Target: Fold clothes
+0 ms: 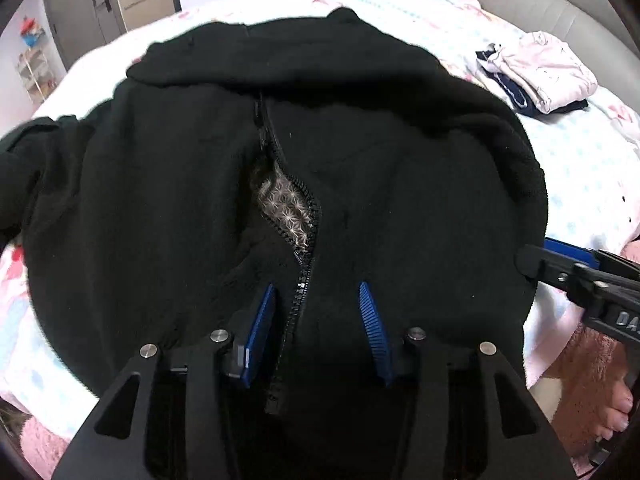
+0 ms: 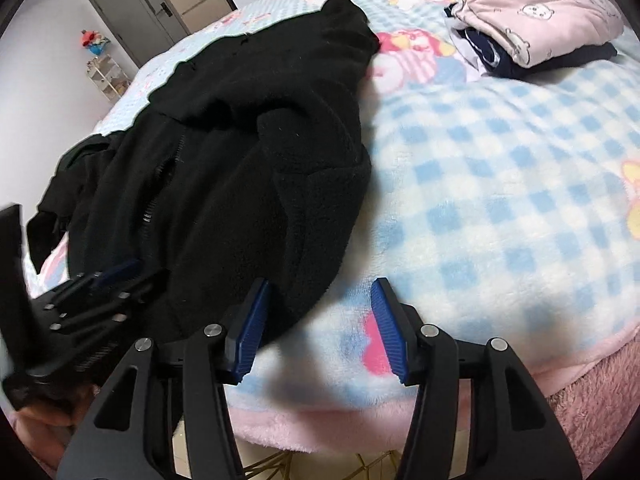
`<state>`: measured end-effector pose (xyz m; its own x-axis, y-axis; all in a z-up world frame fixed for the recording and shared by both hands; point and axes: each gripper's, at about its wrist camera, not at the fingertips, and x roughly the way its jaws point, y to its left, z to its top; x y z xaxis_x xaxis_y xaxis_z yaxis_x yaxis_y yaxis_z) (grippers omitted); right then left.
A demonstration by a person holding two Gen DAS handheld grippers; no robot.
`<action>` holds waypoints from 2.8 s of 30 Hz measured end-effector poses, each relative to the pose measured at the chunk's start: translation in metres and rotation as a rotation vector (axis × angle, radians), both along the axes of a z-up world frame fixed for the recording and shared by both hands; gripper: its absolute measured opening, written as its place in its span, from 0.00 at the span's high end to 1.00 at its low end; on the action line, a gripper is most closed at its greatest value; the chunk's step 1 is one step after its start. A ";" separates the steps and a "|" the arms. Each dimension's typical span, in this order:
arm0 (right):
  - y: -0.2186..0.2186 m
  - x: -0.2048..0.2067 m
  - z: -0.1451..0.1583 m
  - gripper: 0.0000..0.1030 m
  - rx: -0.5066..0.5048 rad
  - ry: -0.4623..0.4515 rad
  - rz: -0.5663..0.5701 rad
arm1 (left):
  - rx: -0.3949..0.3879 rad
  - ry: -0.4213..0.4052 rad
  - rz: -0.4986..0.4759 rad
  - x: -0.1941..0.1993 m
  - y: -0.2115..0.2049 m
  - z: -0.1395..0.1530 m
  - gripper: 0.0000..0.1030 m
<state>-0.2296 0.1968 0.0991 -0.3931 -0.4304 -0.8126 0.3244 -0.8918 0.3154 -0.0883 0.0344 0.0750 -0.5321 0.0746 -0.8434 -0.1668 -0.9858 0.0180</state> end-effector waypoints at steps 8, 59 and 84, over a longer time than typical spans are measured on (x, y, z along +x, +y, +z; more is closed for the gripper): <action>0.022 -0.024 0.070 0.44 -0.016 0.220 0.007 | 0.313 0.018 -0.001 -0.040 -0.015 0.045 0.53; 0.000 -0.092 0.012 0.80 0.011 0.099 -0.026 | 0.639 -0.109 0.023 -0.113 0.040 0.017 0.82; 0.044 -0.041 0.050 0.74 -0.177 0.154 0.044 | 0.865 -0.082 0.119 -0.048 -0.056 0.032 0.52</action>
